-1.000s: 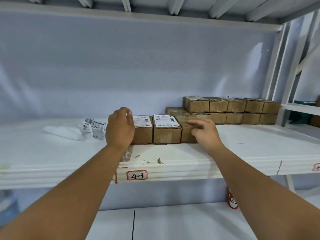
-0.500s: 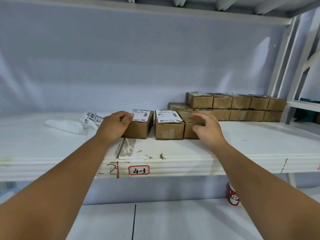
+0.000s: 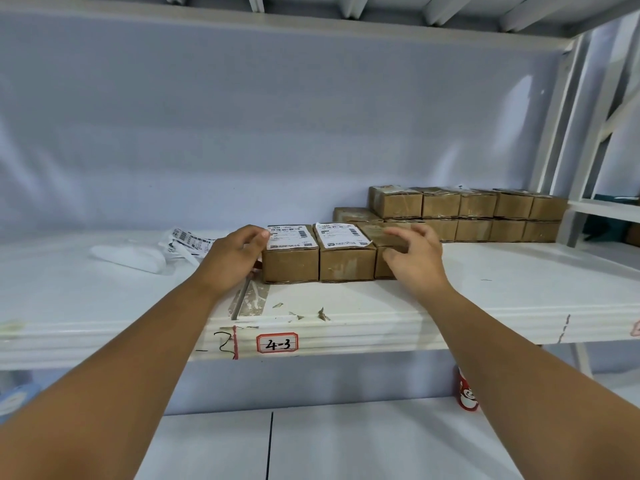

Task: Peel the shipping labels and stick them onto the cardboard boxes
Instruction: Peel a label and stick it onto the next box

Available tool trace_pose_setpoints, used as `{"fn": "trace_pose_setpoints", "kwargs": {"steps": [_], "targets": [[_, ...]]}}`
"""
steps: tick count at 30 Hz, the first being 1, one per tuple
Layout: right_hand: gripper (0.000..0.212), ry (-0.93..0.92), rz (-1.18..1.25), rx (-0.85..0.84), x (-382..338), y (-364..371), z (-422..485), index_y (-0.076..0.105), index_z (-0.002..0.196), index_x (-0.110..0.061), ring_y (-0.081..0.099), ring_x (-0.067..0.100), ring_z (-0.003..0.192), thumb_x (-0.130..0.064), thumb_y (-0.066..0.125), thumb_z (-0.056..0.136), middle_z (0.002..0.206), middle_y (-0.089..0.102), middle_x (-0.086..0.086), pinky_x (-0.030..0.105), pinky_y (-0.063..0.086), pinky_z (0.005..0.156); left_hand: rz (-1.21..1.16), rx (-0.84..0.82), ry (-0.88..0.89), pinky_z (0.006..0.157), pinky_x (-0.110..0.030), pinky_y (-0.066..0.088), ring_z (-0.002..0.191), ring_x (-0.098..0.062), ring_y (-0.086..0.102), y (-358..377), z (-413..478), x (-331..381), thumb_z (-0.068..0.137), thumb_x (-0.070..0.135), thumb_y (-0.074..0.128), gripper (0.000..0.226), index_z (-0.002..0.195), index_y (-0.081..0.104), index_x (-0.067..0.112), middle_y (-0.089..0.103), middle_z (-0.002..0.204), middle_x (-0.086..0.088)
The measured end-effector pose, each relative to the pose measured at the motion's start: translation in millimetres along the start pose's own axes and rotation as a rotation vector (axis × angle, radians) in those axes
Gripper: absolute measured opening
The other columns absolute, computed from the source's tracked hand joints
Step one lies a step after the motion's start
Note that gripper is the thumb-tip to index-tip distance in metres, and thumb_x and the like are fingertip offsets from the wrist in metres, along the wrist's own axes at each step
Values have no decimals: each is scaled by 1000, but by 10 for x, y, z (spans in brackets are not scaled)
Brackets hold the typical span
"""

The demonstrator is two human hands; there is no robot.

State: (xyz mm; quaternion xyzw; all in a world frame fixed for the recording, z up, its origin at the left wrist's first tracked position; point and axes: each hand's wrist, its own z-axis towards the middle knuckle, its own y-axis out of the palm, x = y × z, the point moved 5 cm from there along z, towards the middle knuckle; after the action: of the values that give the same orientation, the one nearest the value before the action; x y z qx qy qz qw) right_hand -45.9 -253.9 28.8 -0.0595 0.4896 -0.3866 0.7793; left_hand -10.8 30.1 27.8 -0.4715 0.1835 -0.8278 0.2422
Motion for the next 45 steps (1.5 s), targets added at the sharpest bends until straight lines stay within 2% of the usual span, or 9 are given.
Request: {"fn": "trace_pose_setpoints", "kwargs": {"steps": [2,5,12,21,27,29,34,39,45], "targets": [[43,-61,-173,31,-52,-1,-23,59,123,-37,13,17,142,-19,59,84,148,27,-3,38,11,117,25,-17,20,81,-40,53,81,-18,64,22,-17,30,96,45,42,29,104,61,24,63,96,8],[47,-174,-237,23,-120,24,-58,57,125,-40,4,13,143,-18,59,83,146,32,-8,39,0,113,74,-10,65,86,-41,50,87,-18,61,13,-37,89,96,42,43,30,108,61,22,61,101,8],[17,-261,-227,-12,-139,70,-60,67,105,-31,50,5,118,-26,59,91,118,63,-13,29,6,109,48,-18,71,92,-35,46,98,-14,60,16,-48,79,91,44,51,22,103,65,31,62,106,14],[14,-248,-119,-17,-155,38,-79,56,80,-26,59,16,106,-19,64,89,107,70,-3,28,8,109,101,14,83,89,-28,42,103,-11,58,3,-26,55,90,47,51,31,108,67,26,66,110,9],[22,-244,-99,-6,-137,52,-63,49,86,-28,61,12,103,-16,67,84,103,69,-5,23,8,105,354,456,-70,79,-36,43,100,-34,58,-320,-25,-70,95,17,44,23,111,60,12,66,105,-13],[25,-235,-71,-17,-135,47,-68,46,92,-27,55,3,101,-16,67,83,105,65,-9,27,8,111,583,368,-167,84,-38,43,105,-36,56,-311,-11,-176,89,9,47,30,117,59,9,63,112,-17],[26,-251,-33,14,-152,19,-89,47,98,-29,55,6,105,-16,64,83,104,64,-10,37,17,115,857,85,-265,100,-37,32,110,-30,55,-143,13,-284,91,29,48,27,110,56,11,62,113,-11],[22,-274,-100,74,-168,-11,-93,56,99,-27,51,14,109,-17,63,80,98,62,-12,37,30,104,734,127,-354,72,-33,38,104,-33,55,-194,-18,-310,91,13,50,17,103,59,7,60,109,-15],[20,-260,-149,80,-183,-16,-104,59,100,-25,44,13,112,-18,61,82,97,58,-14,35,30,102,775,147,-335,72,-34,42,97,-35,58,-193,-35,-219,87,1,47,19,102,59,3,60,105,-17]]}}
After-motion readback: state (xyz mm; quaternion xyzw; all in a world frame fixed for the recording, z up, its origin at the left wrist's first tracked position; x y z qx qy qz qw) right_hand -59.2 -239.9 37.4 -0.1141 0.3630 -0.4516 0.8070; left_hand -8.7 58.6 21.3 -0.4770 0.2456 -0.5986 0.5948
